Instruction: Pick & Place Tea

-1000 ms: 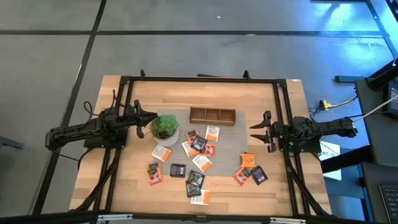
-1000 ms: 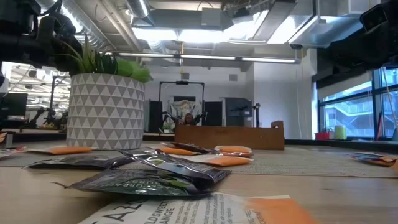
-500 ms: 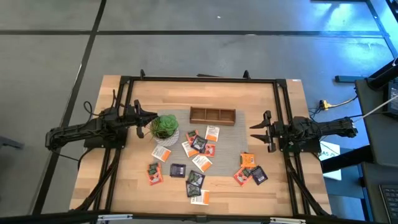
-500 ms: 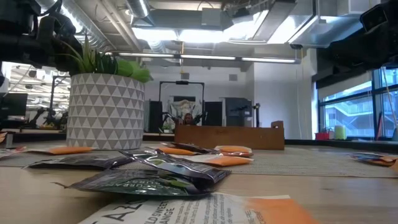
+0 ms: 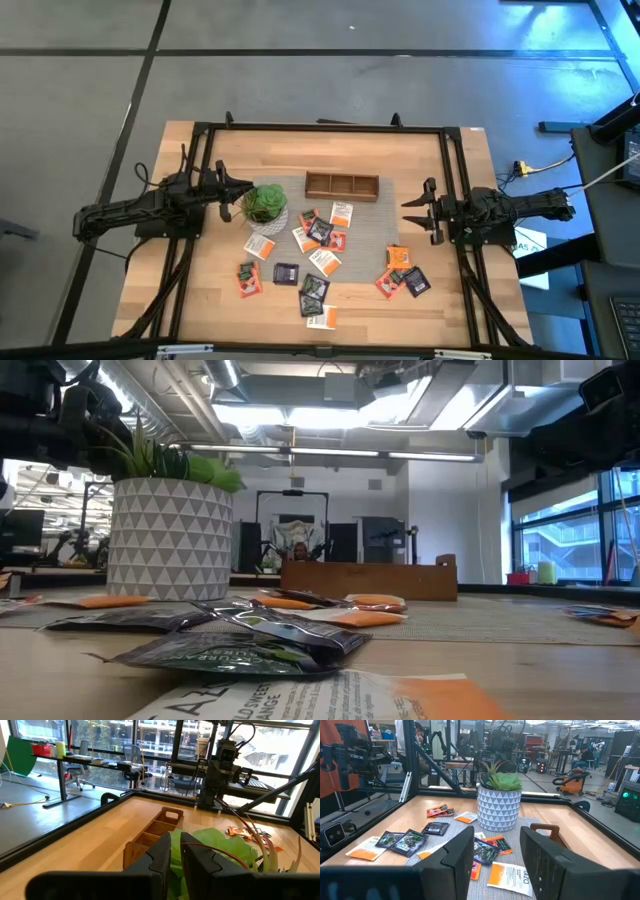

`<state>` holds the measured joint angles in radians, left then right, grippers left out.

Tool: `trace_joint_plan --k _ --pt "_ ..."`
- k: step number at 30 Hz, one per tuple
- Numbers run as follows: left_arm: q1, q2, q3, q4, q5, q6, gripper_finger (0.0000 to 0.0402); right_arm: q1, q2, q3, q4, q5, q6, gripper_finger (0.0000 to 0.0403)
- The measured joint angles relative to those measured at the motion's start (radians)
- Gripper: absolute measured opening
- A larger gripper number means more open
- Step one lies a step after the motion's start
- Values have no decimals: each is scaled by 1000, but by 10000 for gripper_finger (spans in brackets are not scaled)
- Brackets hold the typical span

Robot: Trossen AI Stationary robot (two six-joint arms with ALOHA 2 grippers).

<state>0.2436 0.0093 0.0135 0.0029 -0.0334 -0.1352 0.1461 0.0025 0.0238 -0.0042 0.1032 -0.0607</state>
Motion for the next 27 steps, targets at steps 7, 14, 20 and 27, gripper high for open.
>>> trace_joint_plan --k 7,14,20,27 --pt "0 0 0 0 0 0 38 0 0 0 0 0 0 161" --pt "0 0 0 0 0 0 38 0 0 0 0 0 0 161" --pt "0 0 0 0 0 0 38 0 0 0 5 4 2 161" --pt "0 0 0 0 0 0 38 0 0 0 66 36 134 161"
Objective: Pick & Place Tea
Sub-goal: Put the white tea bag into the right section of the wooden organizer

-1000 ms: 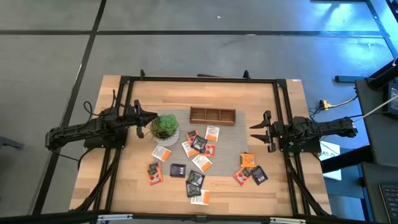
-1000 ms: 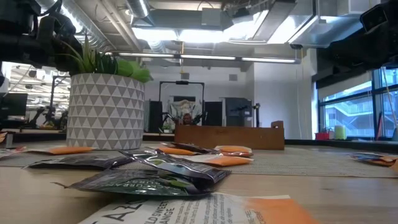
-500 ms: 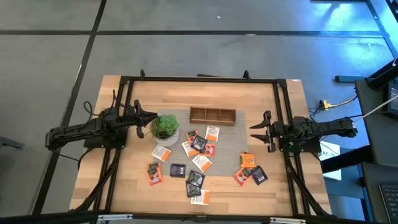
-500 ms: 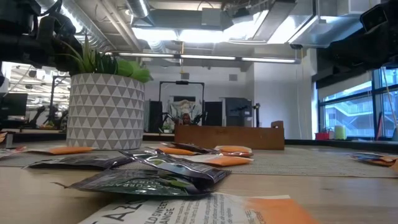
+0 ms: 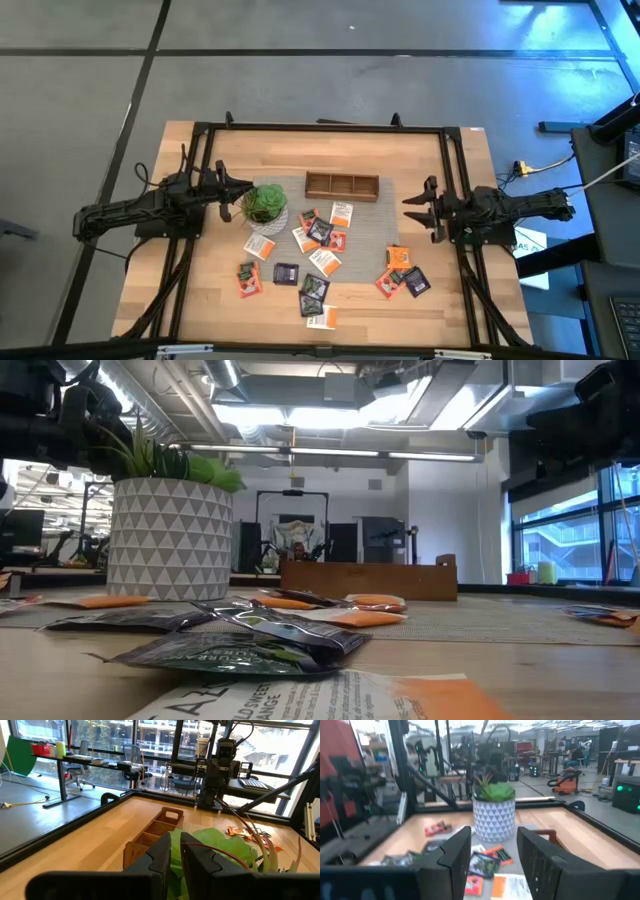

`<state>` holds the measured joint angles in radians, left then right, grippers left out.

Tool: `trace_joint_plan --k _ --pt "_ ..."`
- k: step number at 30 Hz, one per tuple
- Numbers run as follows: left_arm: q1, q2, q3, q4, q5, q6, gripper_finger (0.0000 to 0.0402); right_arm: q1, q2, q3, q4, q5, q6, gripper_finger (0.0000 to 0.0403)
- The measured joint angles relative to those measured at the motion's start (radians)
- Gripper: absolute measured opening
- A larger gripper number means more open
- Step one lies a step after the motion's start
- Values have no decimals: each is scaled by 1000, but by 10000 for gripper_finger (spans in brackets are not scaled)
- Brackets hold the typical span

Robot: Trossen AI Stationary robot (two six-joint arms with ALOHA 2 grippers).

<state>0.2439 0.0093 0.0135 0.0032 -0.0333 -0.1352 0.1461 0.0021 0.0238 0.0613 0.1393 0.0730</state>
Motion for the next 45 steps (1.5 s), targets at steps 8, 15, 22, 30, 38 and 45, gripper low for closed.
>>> trace_joint_plan --k 8,15,22,30,38,45 --pt "0 0 0 0 0 0 38 0 1 1 43 10 -51 161" --pt "0 0 0 0 0 0 38 0 1 1 27 10 -22 161" --pt "0 0 0 0 0 0 38 0 2 1 13 25 2 161" --pt "0 0 0 0 0 0 38 0 2 0 9 30 -1 161" --pt "0 0 0 0 0 0 38 0 2 0 14 107 29 161" --pt "0 0 0 0 0 0 38 0 2 0 -41 106 118 161"
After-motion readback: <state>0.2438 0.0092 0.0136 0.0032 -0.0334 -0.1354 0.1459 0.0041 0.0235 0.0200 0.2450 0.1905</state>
